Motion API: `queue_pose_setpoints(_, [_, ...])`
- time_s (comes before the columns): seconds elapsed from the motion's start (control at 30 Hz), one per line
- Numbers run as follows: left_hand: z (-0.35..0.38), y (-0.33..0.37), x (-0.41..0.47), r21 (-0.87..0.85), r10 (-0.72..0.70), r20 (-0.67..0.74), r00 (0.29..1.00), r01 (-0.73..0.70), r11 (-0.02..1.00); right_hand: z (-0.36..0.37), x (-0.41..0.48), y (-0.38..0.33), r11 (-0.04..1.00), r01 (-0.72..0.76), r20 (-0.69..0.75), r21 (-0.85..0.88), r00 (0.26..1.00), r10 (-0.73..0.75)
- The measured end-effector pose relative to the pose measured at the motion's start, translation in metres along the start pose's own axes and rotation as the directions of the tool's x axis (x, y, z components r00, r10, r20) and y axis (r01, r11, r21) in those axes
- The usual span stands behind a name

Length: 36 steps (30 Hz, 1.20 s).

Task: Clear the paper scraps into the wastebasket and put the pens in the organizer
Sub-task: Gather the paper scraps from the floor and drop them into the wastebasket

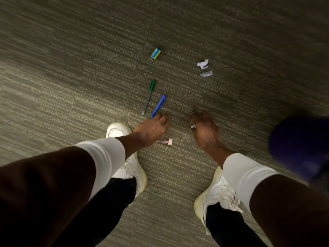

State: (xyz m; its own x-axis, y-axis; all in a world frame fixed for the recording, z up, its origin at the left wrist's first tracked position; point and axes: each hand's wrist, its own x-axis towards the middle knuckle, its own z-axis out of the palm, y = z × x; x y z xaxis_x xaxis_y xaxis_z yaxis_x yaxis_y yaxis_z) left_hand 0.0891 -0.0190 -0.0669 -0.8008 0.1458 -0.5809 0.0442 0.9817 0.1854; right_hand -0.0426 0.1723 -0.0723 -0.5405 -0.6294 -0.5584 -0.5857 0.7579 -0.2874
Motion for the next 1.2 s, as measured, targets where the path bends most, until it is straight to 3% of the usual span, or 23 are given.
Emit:
queue_pose_setpoints(0.13, [-0.001,0.001,-0.006,0.015,-0.055,0.015,0.998,0.055,0.998,-0.006,0.005,0.006,0.999,0.046,0.043,0.013,0.998,-0.047])
queue_pose_setpoints(0.43, [0.001,0.01,-0.013,-0.101,-0.198,0.026,0.98,0.199,0.975,-0.006,-0.003,0.016,0.997,-0.008,0.052,0.083,0.999,0.003])
queue_pose_setpoints(0.73, [-0.028,0.025,-0.02,-0.249,-0.231,-0.074,0.97,0.206,0.946,-0.028,-0.034,0.011,0.971,-0.07,-0.056,0.23,0.995,0.085])
queue_pose_setpoints(0.97, [-0.126,0.094,-0.007,-0.52,-0.251,-0.235,0.939,0.096,0.849,-0.091,-0.118,0.009,0.869,-0.135,-0.183,0.475,0.951,0.248])
queue_pose_setpoints(1.2, [-0.227,0.192,0.011,-0.661,-0.246,-0.354,0.902,-0.055,0.749,-0.178,-0.208,0.049,0.738,-0.235,-0.28,0.633,0.819,0.501])
